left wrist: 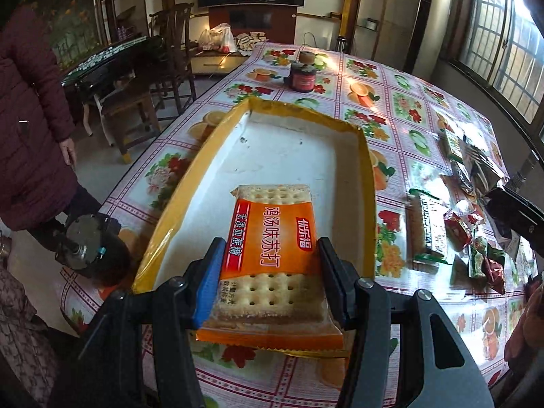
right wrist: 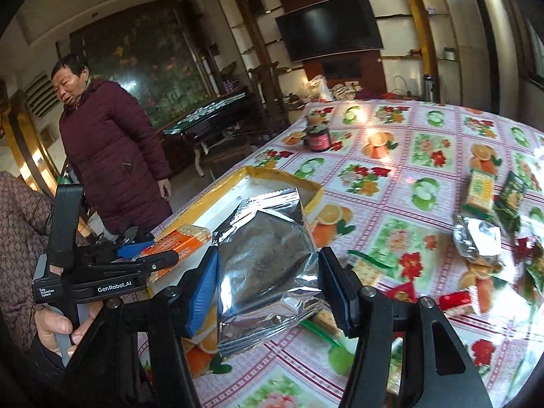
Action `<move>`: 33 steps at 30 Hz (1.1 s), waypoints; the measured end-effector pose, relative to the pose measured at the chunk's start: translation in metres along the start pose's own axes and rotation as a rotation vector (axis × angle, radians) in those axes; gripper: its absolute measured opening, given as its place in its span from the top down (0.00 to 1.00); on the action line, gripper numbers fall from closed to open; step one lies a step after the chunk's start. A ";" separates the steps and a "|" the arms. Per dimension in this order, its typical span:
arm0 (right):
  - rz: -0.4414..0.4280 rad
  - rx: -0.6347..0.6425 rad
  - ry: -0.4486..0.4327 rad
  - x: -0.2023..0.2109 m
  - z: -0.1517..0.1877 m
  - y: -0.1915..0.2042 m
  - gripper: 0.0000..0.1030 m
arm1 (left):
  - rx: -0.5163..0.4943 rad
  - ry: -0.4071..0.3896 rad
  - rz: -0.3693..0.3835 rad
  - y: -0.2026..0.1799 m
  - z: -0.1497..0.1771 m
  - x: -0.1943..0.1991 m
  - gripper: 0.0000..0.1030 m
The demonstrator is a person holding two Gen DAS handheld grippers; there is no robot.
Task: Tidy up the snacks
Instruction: 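Drop the silver bag into the tray with the right tool while the left tool releases the cracker pack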
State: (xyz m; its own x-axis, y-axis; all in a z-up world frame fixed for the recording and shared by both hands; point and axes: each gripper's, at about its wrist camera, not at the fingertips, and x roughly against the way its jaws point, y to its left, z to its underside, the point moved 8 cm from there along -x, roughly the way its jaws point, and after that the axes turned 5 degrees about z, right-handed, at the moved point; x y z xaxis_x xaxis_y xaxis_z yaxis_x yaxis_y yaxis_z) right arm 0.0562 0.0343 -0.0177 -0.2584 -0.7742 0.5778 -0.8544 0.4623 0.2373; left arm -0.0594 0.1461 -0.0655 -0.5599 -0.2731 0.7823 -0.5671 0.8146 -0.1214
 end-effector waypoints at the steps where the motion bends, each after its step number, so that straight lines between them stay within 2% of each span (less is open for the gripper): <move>1: -0.007 0.004 0.005 -0.004 0.000 0.003 0.43 | 0.003 0.002 -0.001 0.002 0.000 -0.001 0.46; 18: -0.116 0.073 0.096 -0.081 -0.007 0.064 0.43 | 0.062 0.033 -0.013 0.032 0.003 -0.018 0.46; 33: -0.118 0.089 0.150 -0.129 -0.008 0.073 0.43 | 0.063 0.060 0.002 0.033 0.002 -0.038 0.46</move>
State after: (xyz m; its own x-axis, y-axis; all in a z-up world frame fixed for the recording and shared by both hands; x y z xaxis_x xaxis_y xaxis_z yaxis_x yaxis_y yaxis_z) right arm 0.0308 0.1713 -0.0685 -0.0897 -0.7450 0.6610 -0.9130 0.3267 0.2444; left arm -0.0582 0.1821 -0.1001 -0.5248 -0.2389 0.8170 -0.6041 0.7807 -0.1598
